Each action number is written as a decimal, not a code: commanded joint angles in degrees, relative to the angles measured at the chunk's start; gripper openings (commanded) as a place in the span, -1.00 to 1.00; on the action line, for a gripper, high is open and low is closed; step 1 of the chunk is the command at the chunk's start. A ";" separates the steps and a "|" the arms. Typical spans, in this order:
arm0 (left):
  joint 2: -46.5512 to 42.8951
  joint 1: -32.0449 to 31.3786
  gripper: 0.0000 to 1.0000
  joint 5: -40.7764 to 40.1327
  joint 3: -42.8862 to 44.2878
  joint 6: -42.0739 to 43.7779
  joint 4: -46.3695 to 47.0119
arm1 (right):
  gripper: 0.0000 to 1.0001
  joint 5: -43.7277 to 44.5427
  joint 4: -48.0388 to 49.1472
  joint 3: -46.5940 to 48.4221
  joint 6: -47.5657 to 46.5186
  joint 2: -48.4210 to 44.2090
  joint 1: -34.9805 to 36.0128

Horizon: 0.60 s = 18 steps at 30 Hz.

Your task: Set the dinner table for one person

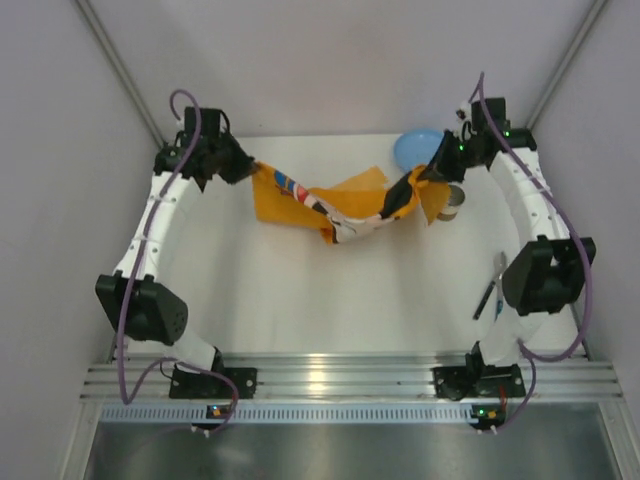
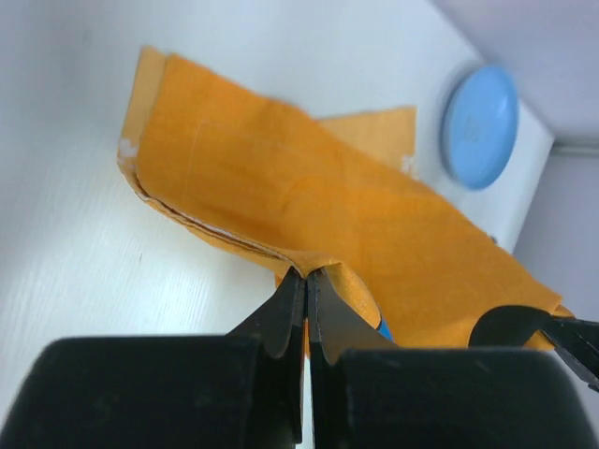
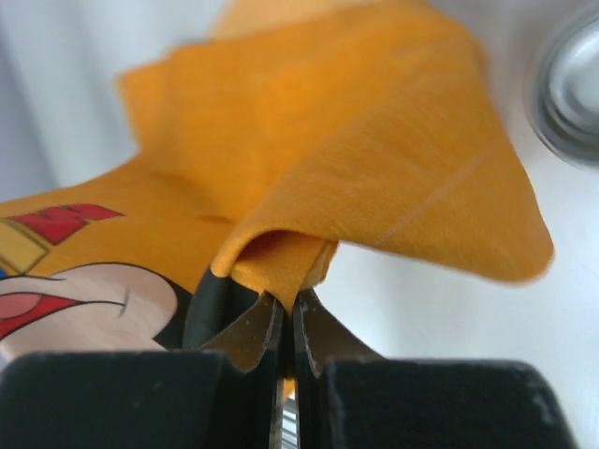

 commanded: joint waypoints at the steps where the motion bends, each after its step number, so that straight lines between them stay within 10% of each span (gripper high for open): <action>1: 5.63 4.86 -1.00 -0.11 15.16 1.06 -6.00 | -1.00 -12.38 -7.60 19.74 2.98 9.03 -0.63; 6: 6.87 9.09 -1.00 -8.63 33.96 2.28 -9.26 | -1.00 -16.95 -8.51 43.76 11.04 14.32 -2.64; 18: -2.19 13.58 -1.00 -20.69 37.06 9.49 -10.48 | -1.00 -23.46 -6.47 34.74 13.28 5.62 -14.59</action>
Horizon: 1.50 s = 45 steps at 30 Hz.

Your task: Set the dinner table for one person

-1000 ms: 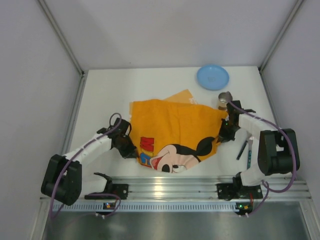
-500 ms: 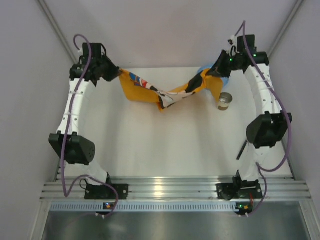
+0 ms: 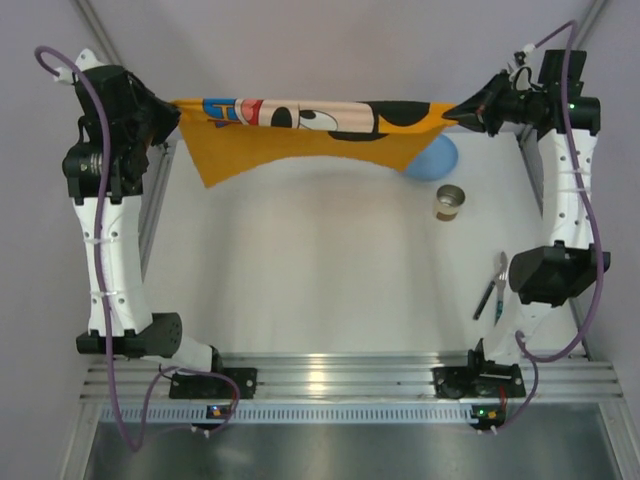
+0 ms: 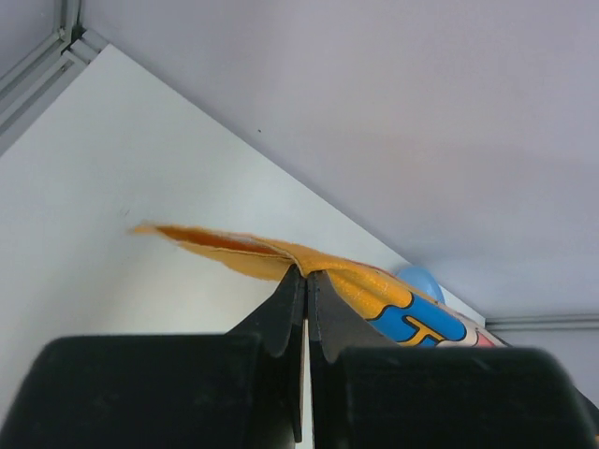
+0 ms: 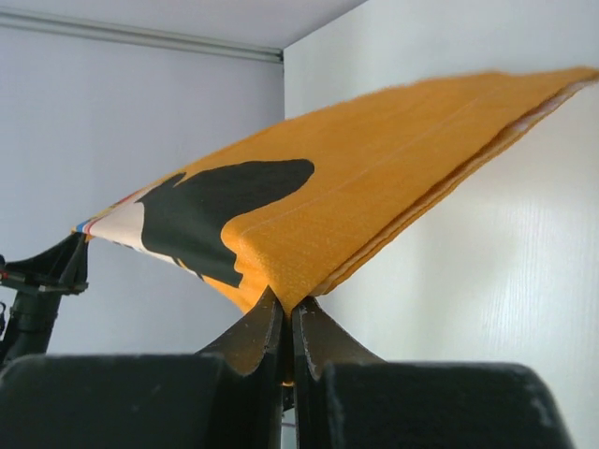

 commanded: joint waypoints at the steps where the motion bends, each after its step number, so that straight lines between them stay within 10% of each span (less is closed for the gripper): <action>1: 0.24 1.93 -1.00 -6.15 4.14 4.34 -1.13 | -1.00 -0.68 -0.81 -0.21 -1.72 -3.08 -4.11; 13: 2.96 2.01 -1.00 4.74 -6.04 3.90 -1.32 | -1.00 -7.38 -0.64 -4.96 -0.41 -1.33 -0.60; 21: 12.18 3.41 -1.00 11.42 3.07 1.70 5.72 | -1.00 -11.06 7.96 0.66 8.72 8.60 1.16; 28: 17.67 4.30 -1.00 21.72 14.87 -2.25 12.47 | -1.00 -17.74 44.41 3.48 36.56 9.32 1.25; 33: 7.56 4.30 -1.00 20.50 1.28 -1.47 12.84 | -1.00 -20.56 52.36 -6.59 41.26 -0.15 1.25; 37: -6.21 4.30 -1.00 16.12 -17.00 1.08 8.10 | -1.00 -19.51 51.14 -33.11 35.47 -15.00 1.25; 40: -14.74 4.30 -1.00 15.74 -31.76 1.35 5.37 | -1.00 -13.38 20.08 -41.16 14.07 -20.29 1.86; 45: -26.45 4.30 -1.00 22.86 -61.29 -1.90 6.42 | -1.00 -1.78 12.10 -62.92 3.64 -31.18 3.27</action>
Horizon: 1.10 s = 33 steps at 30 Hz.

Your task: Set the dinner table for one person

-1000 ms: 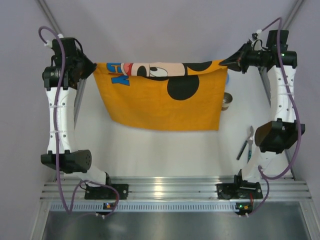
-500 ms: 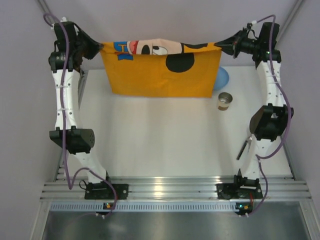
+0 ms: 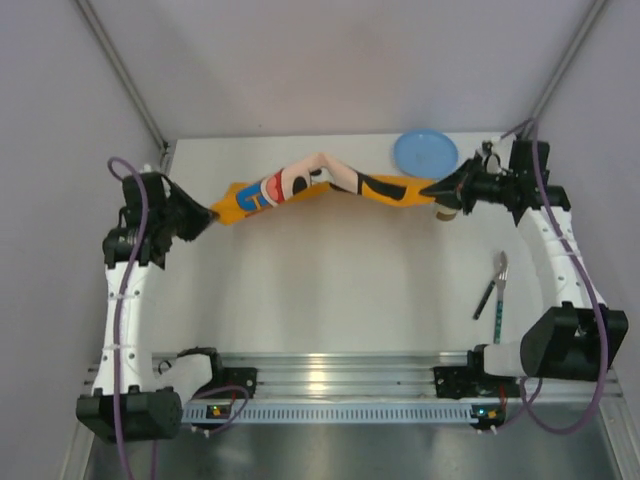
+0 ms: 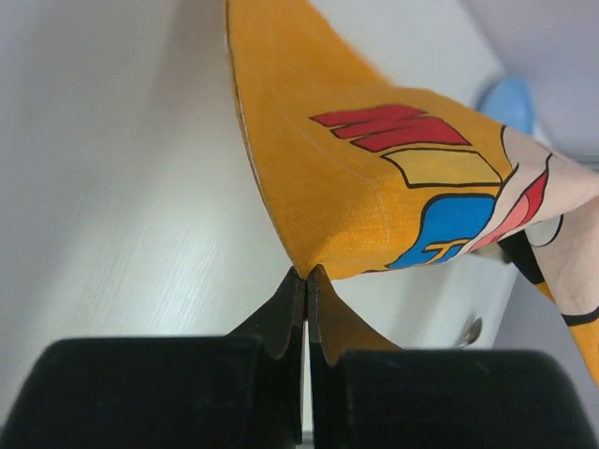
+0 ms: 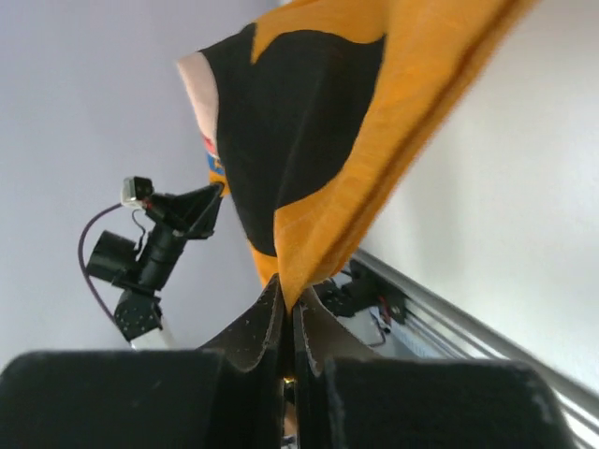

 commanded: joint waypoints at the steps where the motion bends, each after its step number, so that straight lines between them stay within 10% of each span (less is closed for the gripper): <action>1: -5.21 0.17 -1.00 4.39 -15.39 -1.99 -2.34 | -1.00 9.63 -11.55 -14.95 -9.67 -5.53 0.96; 8: -9.72 0.08 -1.00 5.01 -34.94 -0.15 -7.70 | -1.00 15.45 -7.85 -45.28 -21.25 -5.21 -0.27; 19: -7.35 0.34 -1.00 -7.97 -26.34 4.33 -24.21 | -1.00 26.34 -17.51 -45.31 -28.13 -9.67 -13.77; 22: -6.91 0.34 -0.48 -7.30 -24.23 6.27 -27.30 | -1.00 26.87 -18.48 -44.96 -28.39 -11.70 -17.14; 23: -7.00 0.34 0.13 -5.90 -23.61 6.27 -27.83 | -0.86 25.30 -18.40 -44.96 -28.05 -11.27 -17.15; 26: -8.75 0.34 0.96 -1.43 -23.08 5.48 -27.32 | -0.13 21.44 -19.53 -44.70 -27.69 -11.87 -17.15; 33: -9.73 0.34 0.96 3.33 -17.99 1.79 -20.92 | 0.22 19.93 -26.04 -44.00 -20.86 -17.32 -10.74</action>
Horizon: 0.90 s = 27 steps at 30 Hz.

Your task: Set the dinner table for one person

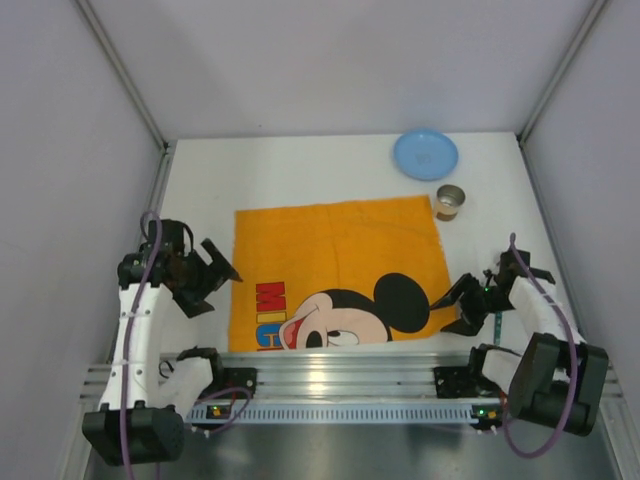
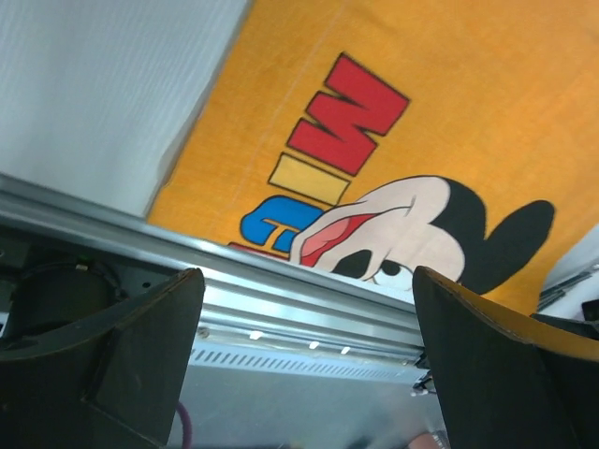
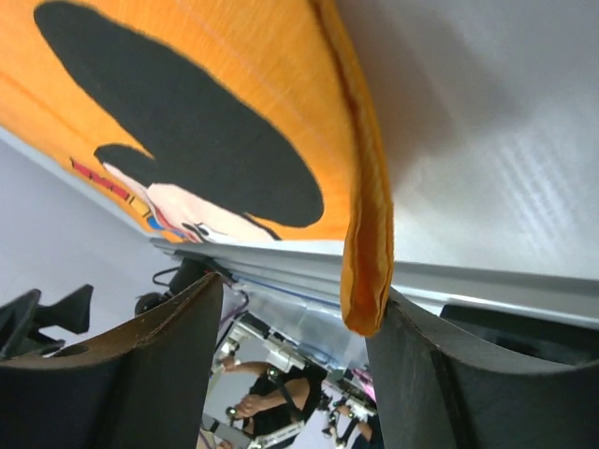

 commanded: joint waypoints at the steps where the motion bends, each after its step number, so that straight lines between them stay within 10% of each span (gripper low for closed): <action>1: 0.00 0.24 0.96 3.67 3.72 -1.99 4.28 | 0.22 -2.54 -4.82 2.82 5.19 -5.10 2.75; 14: 18.60 -13.10 0.96 -5.55 7.23 -8.41 22.56 | 0.20 -4.04 -10.18 13.62 6.87 -9.51 5.57; 27: 49.65 -27.36 0.96 -5.47 17.51 -7.62 41.38 | 0.32 11.96 -18.62 64.22 -3.76 7.34 7.50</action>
